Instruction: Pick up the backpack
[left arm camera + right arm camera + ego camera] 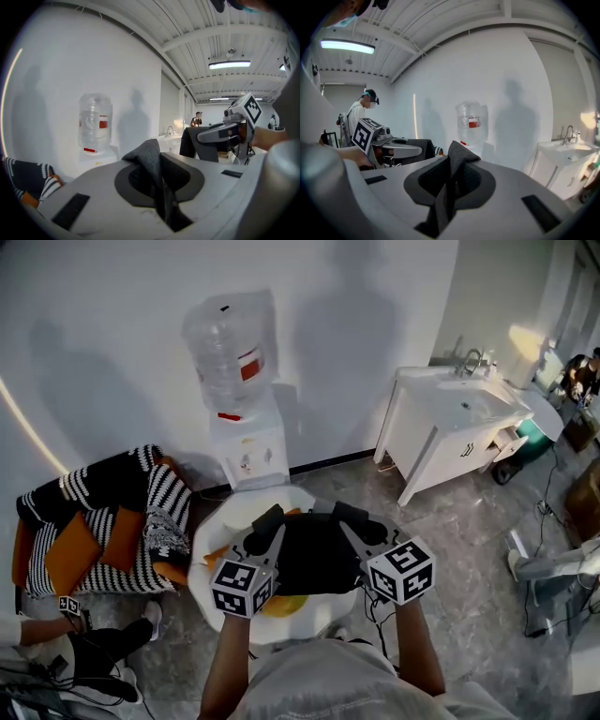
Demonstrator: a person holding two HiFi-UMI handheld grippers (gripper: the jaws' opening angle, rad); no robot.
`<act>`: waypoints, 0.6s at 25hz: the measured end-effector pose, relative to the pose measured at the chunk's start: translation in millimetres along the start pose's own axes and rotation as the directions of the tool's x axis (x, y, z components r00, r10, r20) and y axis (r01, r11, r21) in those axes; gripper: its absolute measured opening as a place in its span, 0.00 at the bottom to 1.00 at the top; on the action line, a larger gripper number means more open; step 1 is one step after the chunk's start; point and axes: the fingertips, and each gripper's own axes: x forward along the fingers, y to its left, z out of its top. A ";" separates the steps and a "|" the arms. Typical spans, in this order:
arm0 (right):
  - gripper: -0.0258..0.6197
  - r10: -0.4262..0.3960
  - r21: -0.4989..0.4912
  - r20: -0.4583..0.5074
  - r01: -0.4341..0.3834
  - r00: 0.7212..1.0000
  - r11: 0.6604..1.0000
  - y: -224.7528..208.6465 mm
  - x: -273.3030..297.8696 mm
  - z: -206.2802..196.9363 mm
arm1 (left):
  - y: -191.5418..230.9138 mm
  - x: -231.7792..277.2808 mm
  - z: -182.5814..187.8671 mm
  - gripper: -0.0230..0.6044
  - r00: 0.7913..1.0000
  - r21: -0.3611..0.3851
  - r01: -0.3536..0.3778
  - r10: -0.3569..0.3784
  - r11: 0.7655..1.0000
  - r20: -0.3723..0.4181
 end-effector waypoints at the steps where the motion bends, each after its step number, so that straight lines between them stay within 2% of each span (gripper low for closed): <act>1: 0.10 0.001 -0.011 0.012 0.000 1.000 1.000 0.9 -1.5 6.9 | 1.0 -1.6 7.6 0.11 1.000 0.007 -0.002 0.002 1.000 0.010; 8: 0.10 0.003 -0.099 0.073 0.005 0.997 0.995 8.8 0.4 48.9 | 12.9 -11.9 49.0 0.11 0.998 0.103 -0.033 0.026 0.994 0.064; 15: 0.10 0.018 -0.160 0.129 0.003 0.991 0.987 23.4 -19.4 73.2 | 3.7 -34.4 78.5 0.11 0.992 0.167 -0.064 0.044 0.984 0.122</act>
